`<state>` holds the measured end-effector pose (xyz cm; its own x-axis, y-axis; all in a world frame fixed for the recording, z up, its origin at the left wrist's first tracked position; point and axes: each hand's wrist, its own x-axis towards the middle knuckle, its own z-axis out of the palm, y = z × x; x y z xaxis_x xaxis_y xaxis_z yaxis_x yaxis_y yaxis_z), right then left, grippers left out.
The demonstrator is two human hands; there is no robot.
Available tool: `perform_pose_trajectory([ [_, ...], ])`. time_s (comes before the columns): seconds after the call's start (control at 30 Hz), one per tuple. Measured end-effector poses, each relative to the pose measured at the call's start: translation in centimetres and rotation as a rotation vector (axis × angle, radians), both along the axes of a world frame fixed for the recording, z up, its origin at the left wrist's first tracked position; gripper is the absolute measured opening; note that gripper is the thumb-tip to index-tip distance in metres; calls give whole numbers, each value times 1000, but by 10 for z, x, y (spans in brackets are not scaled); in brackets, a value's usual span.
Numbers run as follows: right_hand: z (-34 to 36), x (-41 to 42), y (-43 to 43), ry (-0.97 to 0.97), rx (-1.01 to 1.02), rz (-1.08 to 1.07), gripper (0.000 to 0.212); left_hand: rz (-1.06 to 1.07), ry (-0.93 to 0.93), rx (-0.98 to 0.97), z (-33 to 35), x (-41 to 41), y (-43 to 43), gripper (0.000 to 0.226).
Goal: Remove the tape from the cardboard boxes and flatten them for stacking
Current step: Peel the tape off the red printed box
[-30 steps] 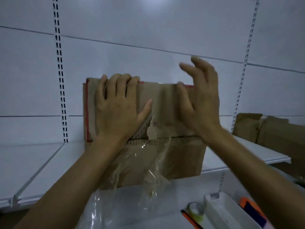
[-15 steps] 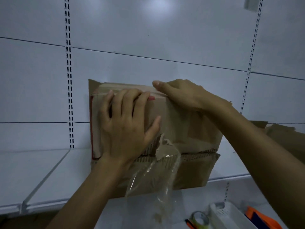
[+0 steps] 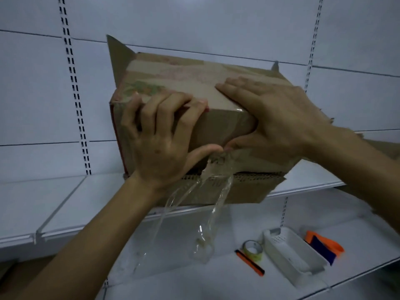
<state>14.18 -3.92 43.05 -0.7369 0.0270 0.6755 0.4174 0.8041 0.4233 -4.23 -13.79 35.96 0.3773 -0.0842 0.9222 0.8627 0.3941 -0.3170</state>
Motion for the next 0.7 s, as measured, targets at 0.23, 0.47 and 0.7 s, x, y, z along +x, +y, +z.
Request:
perform_pose_trajectory([
  [0.23, 32, -9, 7, 75, 168, 63, 94, -41, 49, 134, 38, -10, 10, 66],
  [0.47, -61, -37, 26, 264, 243, 100, 73, 50, 73, 112, -36, -20, 22, 51],
  [0.7, -134, -69, 44, 454, 366, 142, 65, 57, -39, -192, -72, -14, -5, 22],
])
